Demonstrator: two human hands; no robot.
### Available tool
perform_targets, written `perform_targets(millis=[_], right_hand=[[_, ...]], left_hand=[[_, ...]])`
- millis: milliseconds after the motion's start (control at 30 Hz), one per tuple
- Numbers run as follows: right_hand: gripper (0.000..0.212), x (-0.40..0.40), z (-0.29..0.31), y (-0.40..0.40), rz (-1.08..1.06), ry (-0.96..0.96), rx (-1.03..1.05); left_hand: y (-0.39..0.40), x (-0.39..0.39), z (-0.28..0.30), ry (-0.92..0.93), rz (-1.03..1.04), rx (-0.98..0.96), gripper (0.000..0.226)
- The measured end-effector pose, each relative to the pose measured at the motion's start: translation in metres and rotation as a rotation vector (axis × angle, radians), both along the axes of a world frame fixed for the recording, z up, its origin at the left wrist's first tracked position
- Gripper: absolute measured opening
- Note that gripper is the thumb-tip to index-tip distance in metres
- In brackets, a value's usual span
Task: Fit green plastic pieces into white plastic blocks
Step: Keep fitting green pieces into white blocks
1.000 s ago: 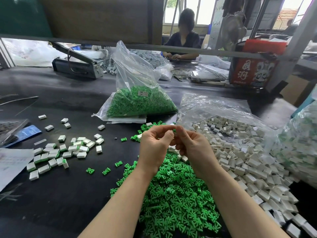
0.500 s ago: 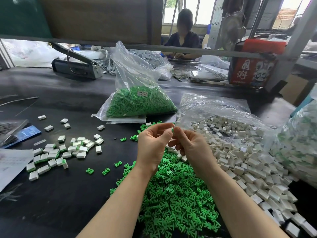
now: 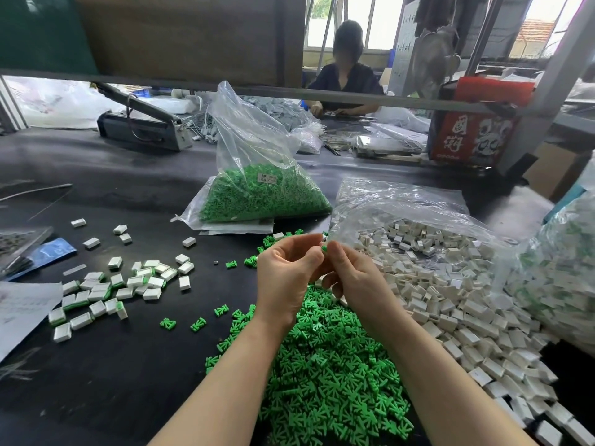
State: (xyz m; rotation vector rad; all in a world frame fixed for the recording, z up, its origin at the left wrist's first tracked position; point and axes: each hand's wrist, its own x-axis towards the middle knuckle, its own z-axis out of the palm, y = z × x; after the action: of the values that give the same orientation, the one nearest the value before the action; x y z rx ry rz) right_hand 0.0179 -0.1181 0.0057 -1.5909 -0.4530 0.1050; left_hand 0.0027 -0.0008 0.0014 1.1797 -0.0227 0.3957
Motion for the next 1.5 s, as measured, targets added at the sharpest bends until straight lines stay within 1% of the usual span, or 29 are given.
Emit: perform_targets(millis=[200,300,433,567,700,767,867,1033,1200,1433,1500], right_hand=[[0.034,-0.001,0.000,0.000,0.036,-0.058,-0.044],[0.033,-0.001,-0.001,0.000,0.053,-0.084,-0.073],[0.031,0.000,-0.005,-0.002,0.067,-0.069,-0.042],[0.033,0.001,-0.009,-0.005,0.085,-0.038,-0.014],[0.037,0.001,-0.010,-0.003,0.061,-0.089,0.007],[0.039,0.001,-0.012,-0.003,0.049,-0.102,0.029],[0.047,0.002,-0.015,-0.004,0.034,-0.115,0.036],[0.042,0.003,-0.018,-0.003,0.003,-0.142,0.043],[0.036,0.002,-0.016,-0.003,-0.019,-0.162,0.022],[0.047,0.003,-0.020,-0.003,-0.039,-0.140,0.029],[0.045,0.003,-0.021,-0.003,-0.039,-0.139,0.028]], left_hand=[[-0.001,0.000,0.000,-0.021,0.013,-0.005,0.021],[0.000,0.001,-0.002,-0.026,0.029,0.029,0.025],[-0.001,0.001,-0.006,-0.042,0.016,0.061,0.026],[-0.004,0.002,-0.009,-0.058,0.004,0.080,0.021],[-0.005,0.004,-0.011,-0.054,0.004,0.091,0.015],[-0.005,0.004,-0.011,-0.065,-0.027,0.067,0.015],[-0.007,0.003,-0.010,-0.080,-0.090,0.021,0.015],[-0.010,0.004,-0.011,-0.056,-0.083,-0.036,0.012],[-0.011,0.007,-0.014,-0.051,-0.110,-0.078,0.018],[-0.012,0.008,-0.014,-0.021,-0.096,-0.104,0.011],[-0.013,0.007,-0.013,-0.023,-0.105,-0.106,0.010]])
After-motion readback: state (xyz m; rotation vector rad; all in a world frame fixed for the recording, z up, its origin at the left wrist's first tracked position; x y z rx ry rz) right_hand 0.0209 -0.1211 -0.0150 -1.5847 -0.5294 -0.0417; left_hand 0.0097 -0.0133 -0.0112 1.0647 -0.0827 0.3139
